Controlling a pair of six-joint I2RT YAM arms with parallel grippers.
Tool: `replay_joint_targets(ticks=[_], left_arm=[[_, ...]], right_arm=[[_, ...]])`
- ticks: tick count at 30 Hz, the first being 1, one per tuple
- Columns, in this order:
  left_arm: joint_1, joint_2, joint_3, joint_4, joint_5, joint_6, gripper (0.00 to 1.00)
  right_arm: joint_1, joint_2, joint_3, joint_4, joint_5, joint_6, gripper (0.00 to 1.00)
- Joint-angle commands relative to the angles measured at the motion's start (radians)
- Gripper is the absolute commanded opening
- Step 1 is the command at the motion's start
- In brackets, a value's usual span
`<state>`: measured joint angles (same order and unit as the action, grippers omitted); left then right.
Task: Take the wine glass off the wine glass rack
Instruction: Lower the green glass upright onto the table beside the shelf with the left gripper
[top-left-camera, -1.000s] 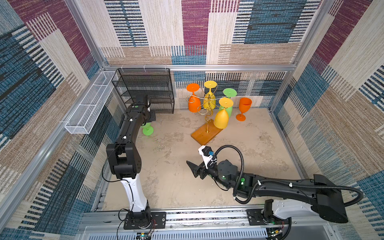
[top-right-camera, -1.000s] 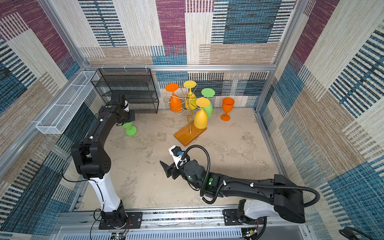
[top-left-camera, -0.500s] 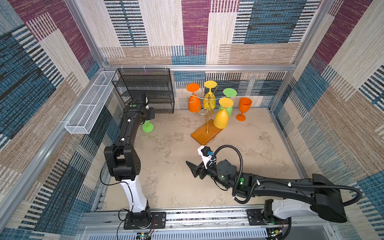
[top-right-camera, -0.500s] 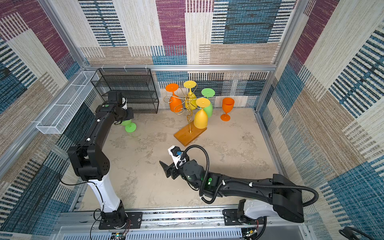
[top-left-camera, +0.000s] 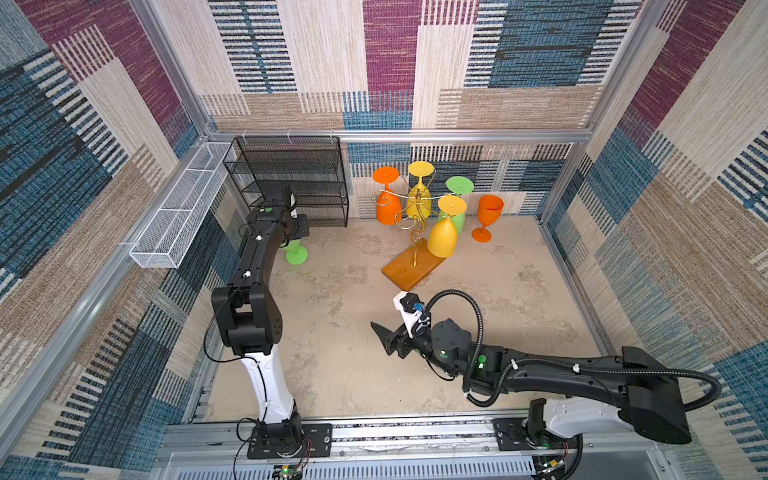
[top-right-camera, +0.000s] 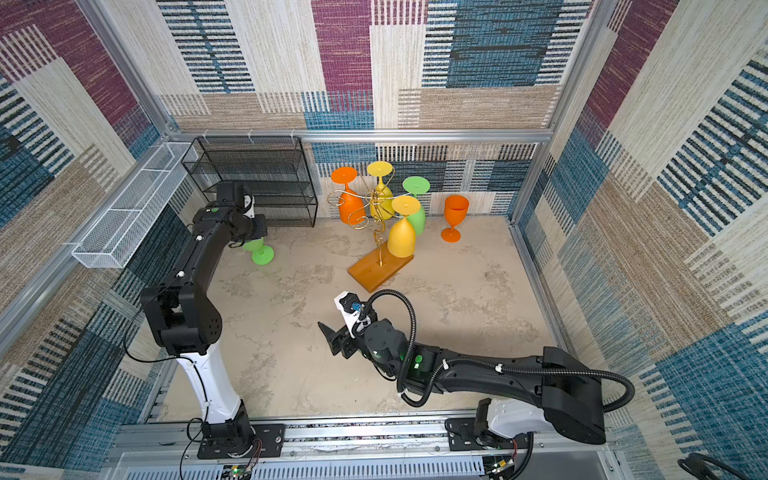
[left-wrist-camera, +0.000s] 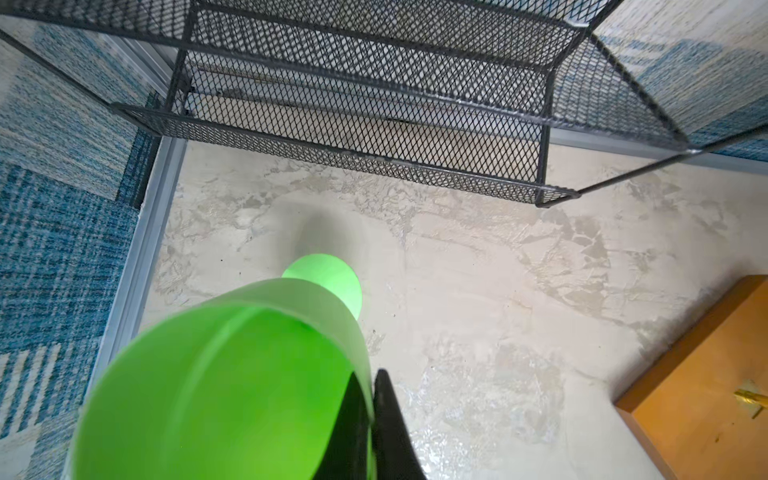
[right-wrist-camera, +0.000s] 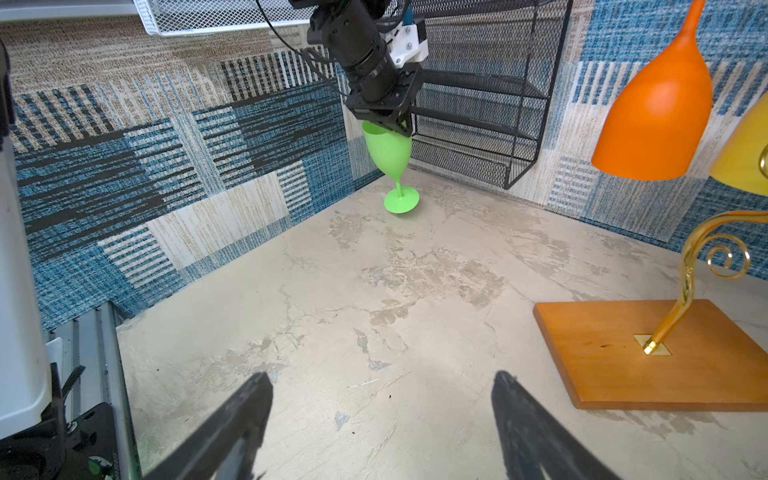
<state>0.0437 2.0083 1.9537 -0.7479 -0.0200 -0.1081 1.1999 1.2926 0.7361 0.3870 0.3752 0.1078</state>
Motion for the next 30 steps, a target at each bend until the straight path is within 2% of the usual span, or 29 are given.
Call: replay_joint_targets(ticks=[1, 5, 8, 13, 17, 30], left_arm=[[0.002, 0.004, -0.002, -0.002, 0.017, -0.035, 0.13], [0.005, 0.001, -0.011, -0.001, 0.021, -0.029, 0.24], [0.005, -0.003, -0.009, -0.001, 0.024, -0.022, 0.37], [0.005, -0.024, 0.009, -0.004, 0.032, -0.021, 0.50], [0.005, -0.047, 0.010, -0.001, 0.032, -0.019, 0.55], [0.003, -0.164, -0.115, 0.037, 0.055, -0.033, 0.58]], right_arm=[[0.001, 0.008, 0.013, 0.023, 0.002, -0.007, 0.85], [0.001, 0.016, 0.019, 0.026, -0.002, -0.009, 0.85], [0.000, 0.016, 0.020, 0.028, -0.002, -0.014, 0.85], [0.000, 0.017, 0.017, 0.030, 0.002, -0.014, 0.85], [0.000, 0.020, 0.020, 0.034, 0.002, -0.014, 0.85], [0.000, 0.023, 0.022, 0.042, 0.001, -0.019, 0.85]])
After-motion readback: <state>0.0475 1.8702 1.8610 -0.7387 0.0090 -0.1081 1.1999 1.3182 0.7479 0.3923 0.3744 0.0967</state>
